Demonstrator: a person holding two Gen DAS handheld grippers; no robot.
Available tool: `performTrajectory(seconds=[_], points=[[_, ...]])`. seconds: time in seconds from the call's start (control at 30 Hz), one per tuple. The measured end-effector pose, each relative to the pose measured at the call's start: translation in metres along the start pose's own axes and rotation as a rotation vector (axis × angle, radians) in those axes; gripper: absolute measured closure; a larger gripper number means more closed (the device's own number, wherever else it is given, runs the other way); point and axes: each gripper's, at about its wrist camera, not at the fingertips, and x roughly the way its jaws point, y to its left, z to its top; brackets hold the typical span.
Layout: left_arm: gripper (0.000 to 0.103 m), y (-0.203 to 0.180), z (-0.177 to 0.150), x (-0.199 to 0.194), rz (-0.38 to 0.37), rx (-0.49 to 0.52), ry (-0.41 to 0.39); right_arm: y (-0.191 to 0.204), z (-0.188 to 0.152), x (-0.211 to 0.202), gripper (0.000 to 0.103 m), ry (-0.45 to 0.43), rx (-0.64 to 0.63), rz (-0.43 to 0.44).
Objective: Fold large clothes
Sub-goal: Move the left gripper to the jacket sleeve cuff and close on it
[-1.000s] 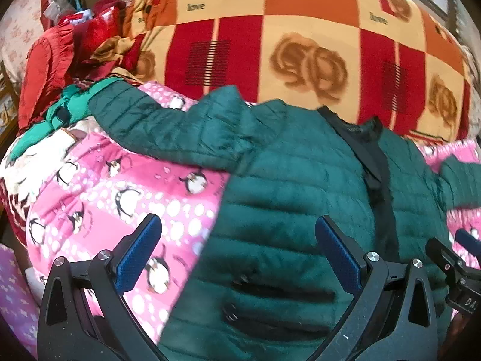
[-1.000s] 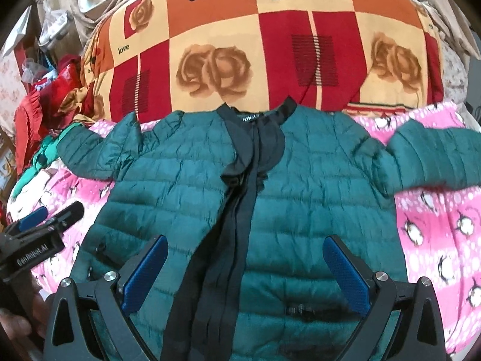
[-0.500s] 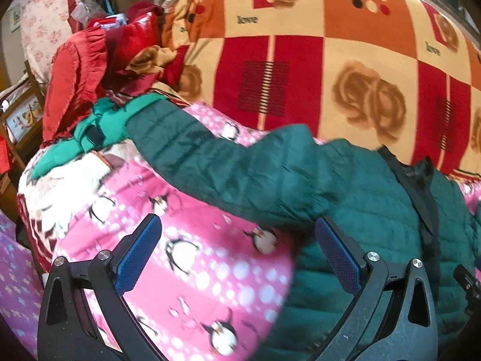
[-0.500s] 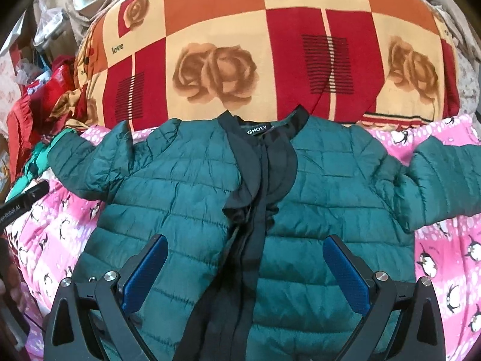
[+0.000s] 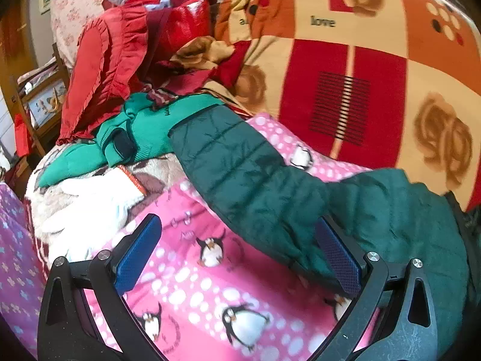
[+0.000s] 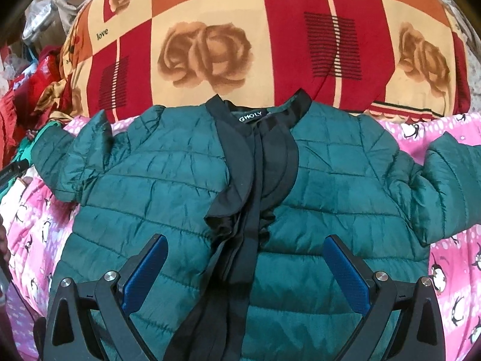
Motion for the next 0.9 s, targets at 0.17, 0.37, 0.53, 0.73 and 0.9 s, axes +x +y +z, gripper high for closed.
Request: performTrajectory(seconds=[0.17,0.37,0.53,0.73,0.9], points=[[0.001,0.010,0.013,0.028,0.040,-0.019,0.005,0.000,0.002,0.008,0.000,0.019,0.008,0.007],[0.001,0.029,0.030,0.060,0.059,-0.078,0.029,0.004,0.005,0.008,0.000,0.015,-0.009,0.014],[0.001,0.052,0.046,0.087,0.057,-0.163,0.065,0.004,0.007,0.009,0.000,0.012,-0.008,0.009],[0.004,0.070,0.061,0.115,0.001,-0.267,0.101,0.007,0.008,0.014,0.000,0.018,-0.013,0.010],[0.034,0.066,0.064,0.136,-0.010,-0.263,0.115,0.009,0.007,0.020,0.000,0.030,-0.018,0.012]])
